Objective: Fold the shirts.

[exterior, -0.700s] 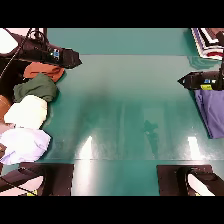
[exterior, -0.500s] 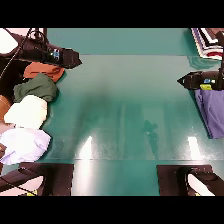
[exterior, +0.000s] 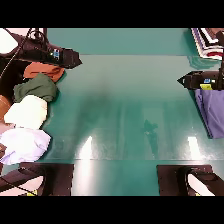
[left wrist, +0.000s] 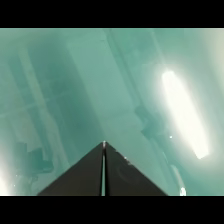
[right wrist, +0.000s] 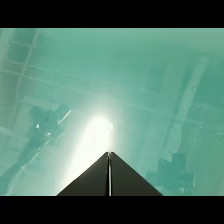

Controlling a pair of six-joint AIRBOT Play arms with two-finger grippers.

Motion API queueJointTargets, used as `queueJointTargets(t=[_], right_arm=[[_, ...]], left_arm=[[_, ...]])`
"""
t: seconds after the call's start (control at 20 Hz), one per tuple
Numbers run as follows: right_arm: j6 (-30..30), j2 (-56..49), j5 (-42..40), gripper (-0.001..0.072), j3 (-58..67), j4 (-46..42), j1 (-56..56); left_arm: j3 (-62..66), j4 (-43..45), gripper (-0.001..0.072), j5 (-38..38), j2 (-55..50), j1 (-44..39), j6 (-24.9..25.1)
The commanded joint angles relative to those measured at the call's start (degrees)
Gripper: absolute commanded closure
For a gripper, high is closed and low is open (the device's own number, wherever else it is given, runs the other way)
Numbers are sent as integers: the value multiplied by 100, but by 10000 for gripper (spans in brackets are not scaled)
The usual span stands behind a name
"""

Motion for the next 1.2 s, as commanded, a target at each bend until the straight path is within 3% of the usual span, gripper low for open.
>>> queueJointTargets(t=[0.0,0.05,0.1,0.15,0.25,0.3,0.6,1.0,1.05,1.15], right_arm=[[0,2,-2,693,7,-2,4],[2,2,-2,693,7,0,4],[2,2,-2,693,7,2,4],[2,2,-4,693,7,0,4],[2,2,-9,693,7,2,4],[2,2,-2,693,7,7,4],[4,2,-7,693,7,59,7],[7,2,-9,693,7,70,7],[7,0,-31,693,7,101,7],[7,2,-129,693,7,101,7]], left_arm=[[0,173,680,420,-4,-2,17],[0,525,517,595,-4,9,33],[0,1036,218,754,-7,11,-11],[0,1818,132,916,-22,11,-107],[0,3224,131,1163,-205,166,-625],[0,3528,131,1281,-372,367,-811],[7,3434,130,2273,-2011,1777,-1047],[828,3309,132,2590,-3718,2225,-1045],[835,3307,207,2627,-3722,2225,-1045],[955,3305,603,2575,-3711,2225,-1049]])
